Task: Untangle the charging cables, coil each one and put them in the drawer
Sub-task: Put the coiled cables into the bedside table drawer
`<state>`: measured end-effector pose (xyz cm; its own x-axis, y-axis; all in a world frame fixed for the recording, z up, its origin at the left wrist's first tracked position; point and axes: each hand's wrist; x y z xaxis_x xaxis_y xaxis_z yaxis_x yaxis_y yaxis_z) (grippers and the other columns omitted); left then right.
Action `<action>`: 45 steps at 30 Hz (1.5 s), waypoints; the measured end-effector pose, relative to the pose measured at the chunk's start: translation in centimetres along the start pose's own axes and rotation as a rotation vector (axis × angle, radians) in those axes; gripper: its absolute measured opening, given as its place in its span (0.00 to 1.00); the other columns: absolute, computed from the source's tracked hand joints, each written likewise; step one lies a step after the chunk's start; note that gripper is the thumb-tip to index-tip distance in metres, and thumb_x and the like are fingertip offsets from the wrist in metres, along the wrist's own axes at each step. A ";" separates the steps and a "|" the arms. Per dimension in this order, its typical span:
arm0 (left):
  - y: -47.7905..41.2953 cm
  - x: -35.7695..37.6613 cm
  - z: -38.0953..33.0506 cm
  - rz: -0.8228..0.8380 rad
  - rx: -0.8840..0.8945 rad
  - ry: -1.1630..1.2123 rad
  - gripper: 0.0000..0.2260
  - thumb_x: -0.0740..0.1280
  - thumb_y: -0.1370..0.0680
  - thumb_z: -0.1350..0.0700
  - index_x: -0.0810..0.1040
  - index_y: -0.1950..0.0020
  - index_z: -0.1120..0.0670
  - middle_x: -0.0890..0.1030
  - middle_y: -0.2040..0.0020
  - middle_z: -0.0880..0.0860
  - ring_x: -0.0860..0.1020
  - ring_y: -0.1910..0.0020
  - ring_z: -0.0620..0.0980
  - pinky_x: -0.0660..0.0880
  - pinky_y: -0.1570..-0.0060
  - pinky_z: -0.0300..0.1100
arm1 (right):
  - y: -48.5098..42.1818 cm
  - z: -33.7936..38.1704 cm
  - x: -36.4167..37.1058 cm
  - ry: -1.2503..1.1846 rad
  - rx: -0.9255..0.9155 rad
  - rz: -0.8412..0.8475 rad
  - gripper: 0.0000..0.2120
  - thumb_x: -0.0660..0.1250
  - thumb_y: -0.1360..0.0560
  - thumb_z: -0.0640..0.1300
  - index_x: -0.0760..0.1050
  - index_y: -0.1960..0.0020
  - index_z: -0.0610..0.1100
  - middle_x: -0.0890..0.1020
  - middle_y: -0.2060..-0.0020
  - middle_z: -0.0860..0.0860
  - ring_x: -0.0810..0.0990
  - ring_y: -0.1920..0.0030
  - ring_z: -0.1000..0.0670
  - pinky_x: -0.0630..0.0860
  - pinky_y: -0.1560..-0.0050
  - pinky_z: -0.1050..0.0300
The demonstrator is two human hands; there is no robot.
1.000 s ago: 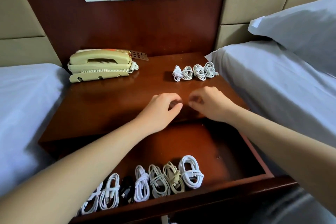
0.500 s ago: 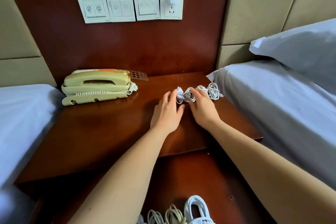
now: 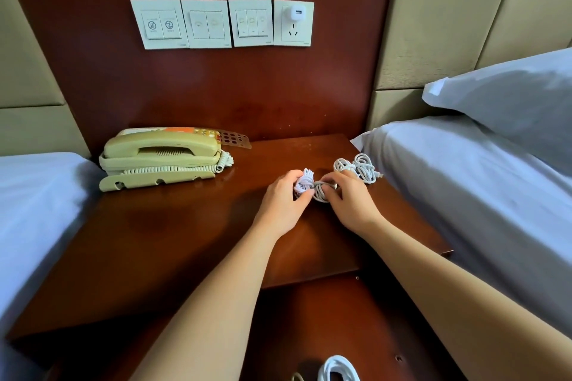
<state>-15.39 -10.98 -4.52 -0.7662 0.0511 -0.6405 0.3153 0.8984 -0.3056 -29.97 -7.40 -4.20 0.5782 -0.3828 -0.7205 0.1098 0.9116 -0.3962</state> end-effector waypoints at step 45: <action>18.8 2.4 -8.1 0.545 0.041 -0.453 0.09 0.65 0.22 0.50 0.73 0.54 0.56 0.78 0.51 0.53 0.76 0.49 0.55 0.68 0.53 0.45 | 17.8 0.2 -8.3 0.198 0.015 0.738 0.03 0.68 0.26 0.43 0.77 0.53 0.44 0.79 0.63 0.52 0.77 0.59 0.51 0.74 0.55 0.57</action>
<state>-15.79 9.53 -6.10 -0.1877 0.2939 -0.9372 0.6154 0.7789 0.1210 -32.64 12.05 -5.10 0.3507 0.3079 -0.8844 -0.2371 0.9428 0.2342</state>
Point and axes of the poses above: each hand's wrist, its own y-axis away from the middle knuckle, its own x-axis out of the palm, z = x × y
